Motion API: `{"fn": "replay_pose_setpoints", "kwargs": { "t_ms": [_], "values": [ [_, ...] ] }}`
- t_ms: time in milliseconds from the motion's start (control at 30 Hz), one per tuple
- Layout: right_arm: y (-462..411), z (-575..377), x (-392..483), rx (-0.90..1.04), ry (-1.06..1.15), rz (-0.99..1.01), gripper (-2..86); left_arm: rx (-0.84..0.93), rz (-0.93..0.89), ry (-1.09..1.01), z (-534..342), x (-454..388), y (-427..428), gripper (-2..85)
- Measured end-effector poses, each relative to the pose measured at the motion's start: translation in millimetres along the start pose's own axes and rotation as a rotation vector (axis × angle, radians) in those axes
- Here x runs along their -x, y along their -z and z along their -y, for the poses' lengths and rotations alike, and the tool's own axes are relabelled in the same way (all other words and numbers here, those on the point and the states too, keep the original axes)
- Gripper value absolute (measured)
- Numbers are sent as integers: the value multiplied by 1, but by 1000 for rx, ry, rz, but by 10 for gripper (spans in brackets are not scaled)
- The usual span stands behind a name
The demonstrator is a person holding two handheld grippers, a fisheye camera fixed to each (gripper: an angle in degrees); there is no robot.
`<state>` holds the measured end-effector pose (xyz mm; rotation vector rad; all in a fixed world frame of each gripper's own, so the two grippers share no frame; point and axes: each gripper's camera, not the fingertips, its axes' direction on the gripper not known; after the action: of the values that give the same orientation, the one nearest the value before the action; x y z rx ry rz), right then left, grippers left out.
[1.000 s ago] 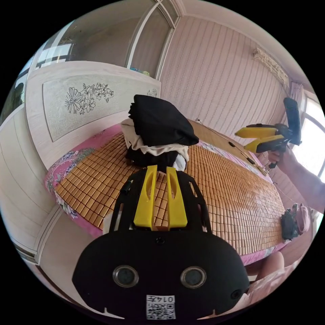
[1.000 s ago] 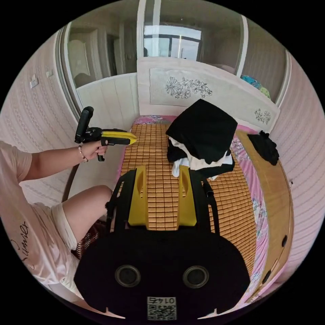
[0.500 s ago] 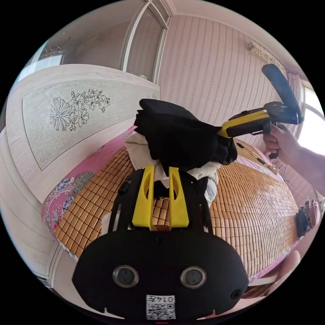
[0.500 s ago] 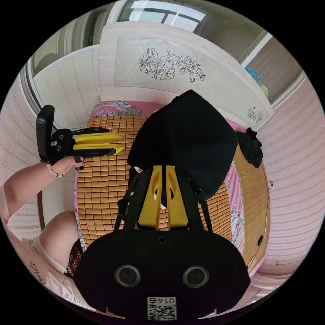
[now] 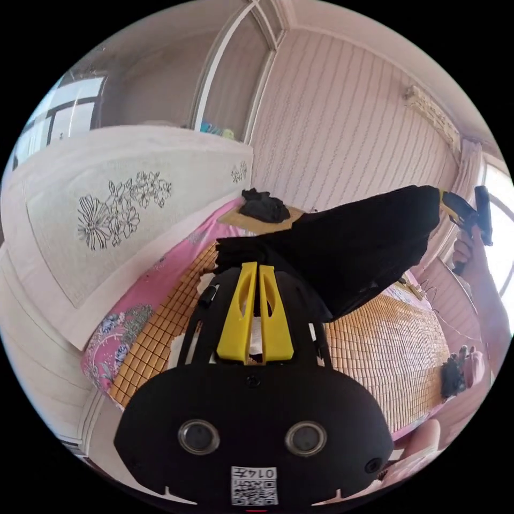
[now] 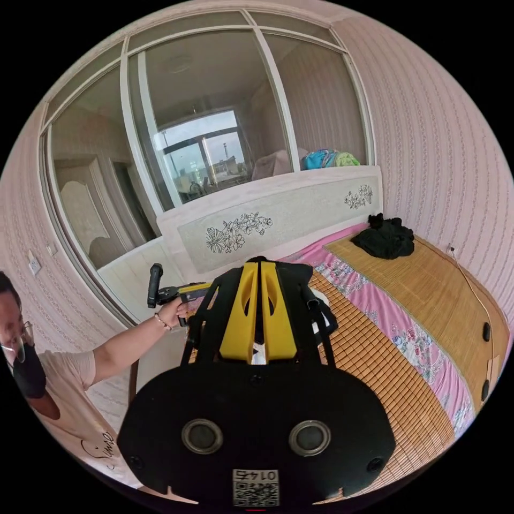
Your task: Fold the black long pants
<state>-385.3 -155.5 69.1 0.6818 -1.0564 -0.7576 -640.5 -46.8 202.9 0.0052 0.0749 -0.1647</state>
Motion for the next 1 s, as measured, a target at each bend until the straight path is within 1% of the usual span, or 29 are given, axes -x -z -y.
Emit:
{"fn": "replay_pose_setpoints", "kwargs": {
  "t_ms": [67, 100, 167, 200, 233, 267, 300, 333, 367, 400, 433, 467, 500, 533, 567, 633, 733, 800, 867, 900, 933, 1000],
  "values": [
    [42, -13, -2, -77, -20, 15, 2, -82, -87, -45, 3, -7, 48, -8],
    [68, -32, -2, -100, -12, 14, 2, -94, -119, -55, -1, -8, 60, -8],
    [101, -74, 1, -64, -9, -48, 4, -60, -220, -83, -37, -12, 94, -8],
    [115, -111, 2, 1, -23, -108, 6, -34, -234, -83, -50, -14, 99, -8],
    [120, -157, 2, 109, -52, -163, 8, 41, -256, -70, -81, -18, 104, -9],
    [120, -182, 1, 172, -71, -192, 9, 122, -282, -35, -117, -22, 104, -9],
    [115, -237, 2, 298, -97, -258, 13, 166, -291, -12, -137, -24, 101, -9],
    [107, -295, 2, 425, -118, -322, 18, 266, -299, 43, -179, -26, 91, -10],
    [102, -323, 1, 487, -138, -359, 22, 364, -306, 104, -219, -28, 77, -10],
    [90, -373, -1, 609, -175, -394, 36, 415, -311, 134, -237, -28, 69, -10],
    [78, -410, 2, 689, -211, -367, 59, 532, -296, 188, -267, -30, 54, -10],
    [72, -423, 4, 705, -233, -335, 69, 605, -263, 182, -288, -36, 46, -10],
    [58, -439, 13, 713, -255, -230, 89, 617, -255, 175, -294, -38, 44, -10],
    [42, -445, 26, 716, -254, -130, 116, 599, -239, 166, -300, -42, 47, -10],
    [32, -445, 33, 713, -247, -85, 129, 580, -223, 166, -299, -43, 52, -10],
    [-11, -434, 72, 711, -151, 96, 146, 556, -229, 188, -293, -40, 58, -10],
    [-63, -401, 130, 696, 19, 206, 171, 504, -268, 209, -280, -38, 70, -10],
    [-90, -382, 156, 712, 89, 225, 179, 496, -268, 184, -272, -42, 75, -10],
    [-111, -367, 165, 770, 98, 209, 170, 499, -212, 142, -265, -45, 81, -10],
    [-115, -359, 158, 800, 70, 175, 124, 503, -192, 132, -263, -45, 82, -10],
    [-106, -350, 146, 786, 40, 205, 82, 499, -185, 127, -262, -43, 83, -10],
    [-77, -338, 123, 746, 13, 230, 38, 487, -219, 150, -261, -36, 84, -9]
  ]
}}
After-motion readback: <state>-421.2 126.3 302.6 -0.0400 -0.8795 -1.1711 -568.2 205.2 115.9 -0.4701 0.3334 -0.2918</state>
